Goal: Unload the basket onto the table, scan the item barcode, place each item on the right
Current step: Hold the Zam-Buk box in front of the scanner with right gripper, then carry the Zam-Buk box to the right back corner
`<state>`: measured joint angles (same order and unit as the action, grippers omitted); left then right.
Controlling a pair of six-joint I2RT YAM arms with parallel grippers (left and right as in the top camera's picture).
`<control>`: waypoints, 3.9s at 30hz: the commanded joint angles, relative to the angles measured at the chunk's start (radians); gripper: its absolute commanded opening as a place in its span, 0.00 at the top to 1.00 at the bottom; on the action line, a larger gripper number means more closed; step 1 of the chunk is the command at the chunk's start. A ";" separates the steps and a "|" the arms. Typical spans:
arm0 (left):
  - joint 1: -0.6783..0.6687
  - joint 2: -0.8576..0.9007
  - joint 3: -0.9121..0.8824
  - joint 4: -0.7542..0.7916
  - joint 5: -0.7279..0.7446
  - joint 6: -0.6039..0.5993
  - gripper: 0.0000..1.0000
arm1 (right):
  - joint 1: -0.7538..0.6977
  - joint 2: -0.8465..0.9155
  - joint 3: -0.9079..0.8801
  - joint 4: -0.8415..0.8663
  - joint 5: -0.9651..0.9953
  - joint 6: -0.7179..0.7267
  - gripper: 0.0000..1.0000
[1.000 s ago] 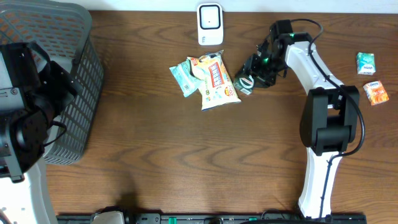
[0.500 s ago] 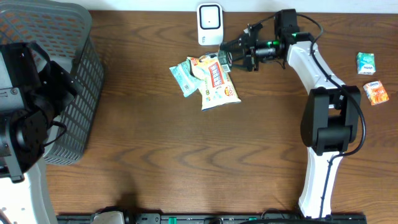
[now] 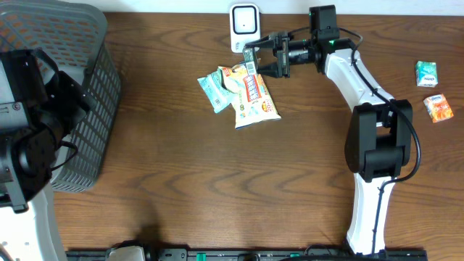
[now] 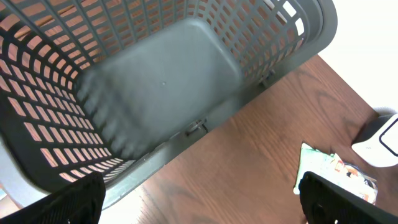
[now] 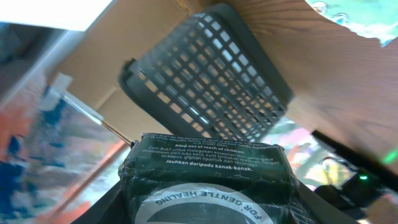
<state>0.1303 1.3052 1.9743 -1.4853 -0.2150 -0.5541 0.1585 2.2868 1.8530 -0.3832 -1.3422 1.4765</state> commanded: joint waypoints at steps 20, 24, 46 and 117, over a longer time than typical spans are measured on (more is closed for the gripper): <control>0.005 0.001 0.007 -0.002 -0.003 -0.009 0.02 | 0.072 0.006 0.017 0.160 0.237 -0.009 0.63; 0.005 0.001 0.007 -0.002 -0.003 -0.009 0.02 | 0.125 0.006 0.017 0.209 0.362 -0.187 0.60; 0.005 0.001 0.007 -0.003 -0.003 -0.009 0.02 | 0.224 -0.108 0.046 0.081 1.403 -0.975 0.61; 0.005 0.001 0.007 -0.003 -0.003 -0.009 0.02 | -0.264 -0.113 0.029 -0.104 1.851 -1.403 0.51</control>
<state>0.1299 1.3056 1.9743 -1.4853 -0.2146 -0.5541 -0.0193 2.1727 1.8935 -0.4526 0.5308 0.0914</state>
